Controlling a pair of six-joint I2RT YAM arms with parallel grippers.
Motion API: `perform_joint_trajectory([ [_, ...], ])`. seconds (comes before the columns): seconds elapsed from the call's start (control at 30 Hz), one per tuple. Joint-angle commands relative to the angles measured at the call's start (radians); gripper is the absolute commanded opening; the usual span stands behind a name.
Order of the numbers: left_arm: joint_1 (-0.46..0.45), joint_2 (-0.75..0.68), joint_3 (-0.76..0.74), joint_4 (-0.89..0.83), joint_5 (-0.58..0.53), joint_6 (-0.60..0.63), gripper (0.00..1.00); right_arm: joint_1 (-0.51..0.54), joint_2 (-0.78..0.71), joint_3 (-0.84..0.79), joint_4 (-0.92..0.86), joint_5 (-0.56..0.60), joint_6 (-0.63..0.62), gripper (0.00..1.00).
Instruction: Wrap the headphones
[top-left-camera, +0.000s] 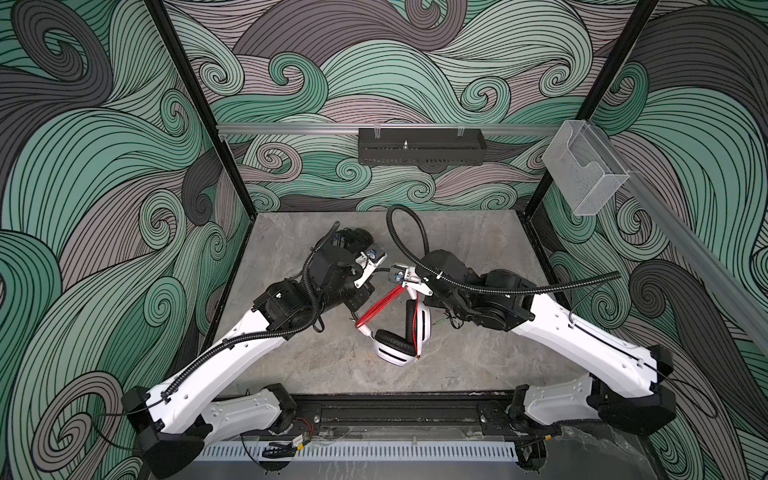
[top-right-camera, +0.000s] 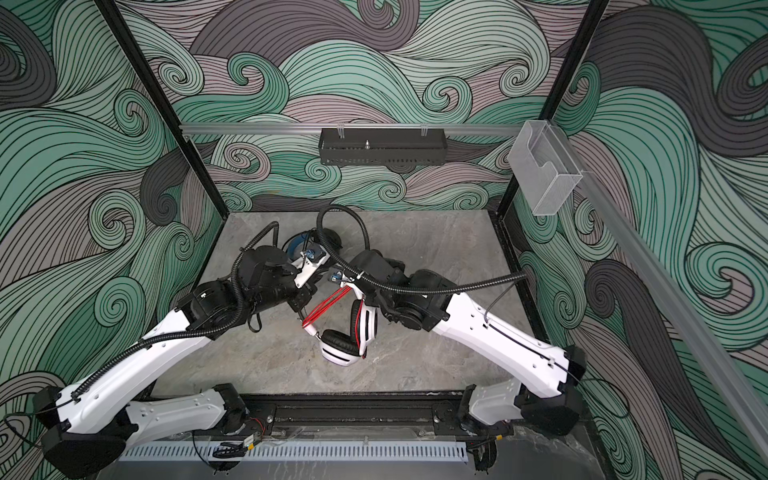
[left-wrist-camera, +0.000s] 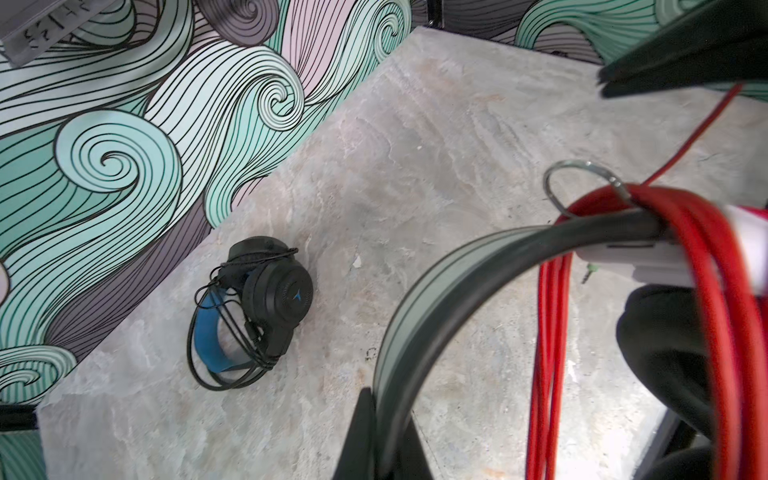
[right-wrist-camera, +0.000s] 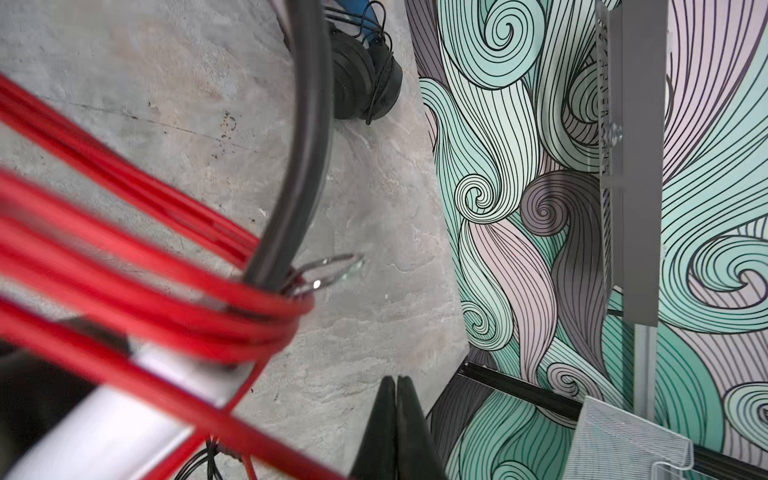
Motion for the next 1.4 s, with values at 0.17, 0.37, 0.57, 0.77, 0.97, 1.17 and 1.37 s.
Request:
perform_joint_trajectory([
  [0.17,0.000,-0.033,0.106,-0.110,0.157,-0.039,0.00,-0.096,-0.085,-0.066,0.080,-0.113,0.122,0.07],
  [0.37,0.000,-0.034,0.171,-0.121,0.191,-0.066,0.00,-0.140,-0.175,-0.192,0.189,-0.305,0.173,0.13],
  [0.57,0.000,-0.016,0.252,-0.118,0.240,-0.110,0.00,-0.153,-0.285,-0.343,0.407,-0.511,0.216,0.22],
  [0.77,0.000,-0.004,0.326,-0.120,0.279,-0.158,0.00,-0.189,-0.314,-0.425,0.586,-0.682,0.367,0.24],
  [0.97,0.000,0.003,0.378,-0.106,0.322,-0.217,0.00,-0.226,-0.311,-0.528,0.795,-0.842,0.580,0.25],
  [1.17,0.000,0.007,0.407,-0.096,0.335,-0.257,0.00,-0.235,-0.284,-0.574,0.860,-0.915,0.635,0.24],
  [1.37,0.002,0.000,0.405,-0.057,0.333,-0.317,0.00,-0.247,-0.275,-0.625,0.905,-0.931,0.663,0.24],
])
